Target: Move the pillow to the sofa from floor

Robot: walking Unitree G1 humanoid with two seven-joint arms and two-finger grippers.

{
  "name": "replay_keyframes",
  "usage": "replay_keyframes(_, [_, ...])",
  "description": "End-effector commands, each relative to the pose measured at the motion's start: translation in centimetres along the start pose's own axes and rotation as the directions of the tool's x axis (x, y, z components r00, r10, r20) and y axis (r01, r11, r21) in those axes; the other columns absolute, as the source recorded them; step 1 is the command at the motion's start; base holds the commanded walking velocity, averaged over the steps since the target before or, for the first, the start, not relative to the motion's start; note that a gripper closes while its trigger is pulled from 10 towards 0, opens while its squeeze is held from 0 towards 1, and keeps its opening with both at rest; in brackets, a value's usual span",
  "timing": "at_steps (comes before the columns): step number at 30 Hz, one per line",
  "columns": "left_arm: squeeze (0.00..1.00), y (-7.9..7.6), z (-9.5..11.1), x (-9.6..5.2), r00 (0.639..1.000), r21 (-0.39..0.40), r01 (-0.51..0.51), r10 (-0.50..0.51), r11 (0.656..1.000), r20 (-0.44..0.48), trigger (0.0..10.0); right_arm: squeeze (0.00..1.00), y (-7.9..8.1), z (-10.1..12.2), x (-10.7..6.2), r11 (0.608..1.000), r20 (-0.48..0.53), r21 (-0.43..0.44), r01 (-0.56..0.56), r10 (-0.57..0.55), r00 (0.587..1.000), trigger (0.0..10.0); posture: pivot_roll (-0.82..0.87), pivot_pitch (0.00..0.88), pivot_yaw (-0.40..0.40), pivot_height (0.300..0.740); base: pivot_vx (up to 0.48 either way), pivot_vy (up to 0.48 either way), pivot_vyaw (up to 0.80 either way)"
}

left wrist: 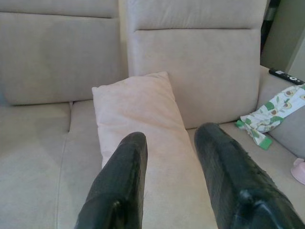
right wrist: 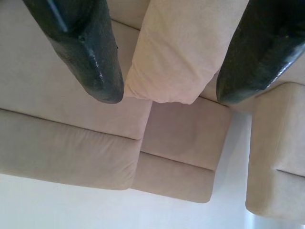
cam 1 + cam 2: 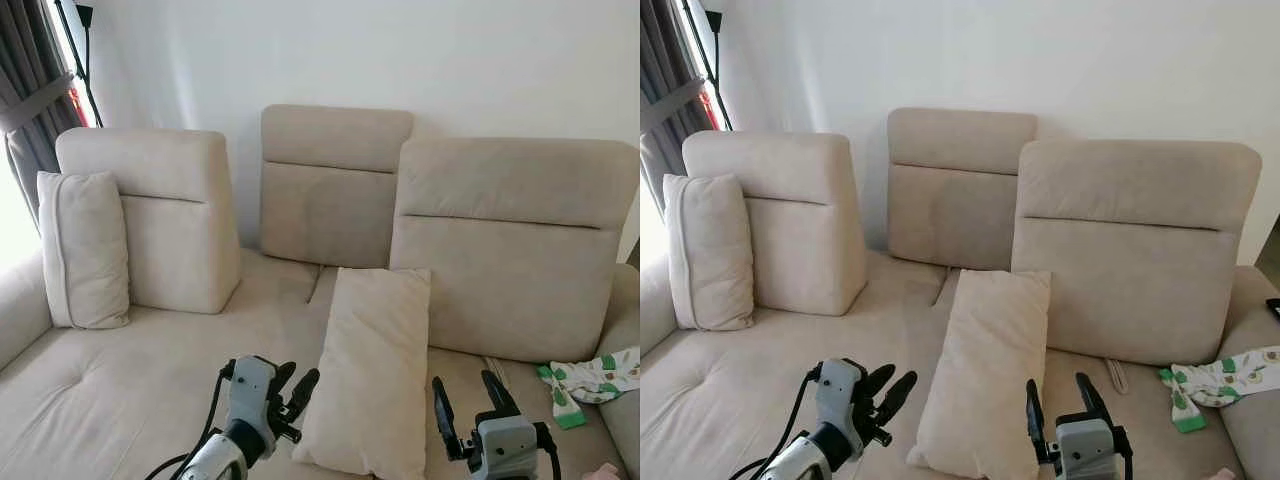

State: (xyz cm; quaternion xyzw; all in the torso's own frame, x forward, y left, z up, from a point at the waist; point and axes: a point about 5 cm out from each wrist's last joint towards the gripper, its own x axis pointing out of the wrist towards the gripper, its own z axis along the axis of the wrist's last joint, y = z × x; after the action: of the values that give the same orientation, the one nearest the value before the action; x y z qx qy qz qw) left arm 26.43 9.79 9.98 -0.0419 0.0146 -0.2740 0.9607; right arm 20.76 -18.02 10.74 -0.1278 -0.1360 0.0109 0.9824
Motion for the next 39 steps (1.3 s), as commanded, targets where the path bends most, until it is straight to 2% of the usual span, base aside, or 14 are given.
replay_keyframes(1, [0.00, 0.11, -0.05, -0.20, 1.000, 0.007, 0.002, -0.002, 1.000, -0.014, 10.0, 0.00, 0.39, -0.16, -0.02, 1.000, -0.001, 0.024, -0.007, 0.007, 1.000, 10.0, -0.01, 0.000, 0.063, 0.740, 0.000, 0.000, 0.00])
replay_keyframes(8, [0.00, 0.12, 0.02, -0.22, 1.000, 0.010, 0.006, -0.006, 1.000, -0.018, 10.0, 0.00, 0.40, -0.18, 0.19, 1.000, 0.003, 0.023, -0.007, 0.007, 1.000, 10.0, -0.01, 0.000, 0.063, 0.740, 0.000, 0.000, 0.00])
replay_keyframes(39, [0.00, -0.19, -0.07, -0.16, 0.999, 0.013, 0.020, -0.019, 1.000, -0.027, 10.0, 0.00, 0.51, -0.18, 0.64, 1.000, 0.008, 0.025, -0.009, 0.008, 1.000, 10.0, 0.00, 0.000, 0.060, 0.740, -0.300, 0.000, 0.00])
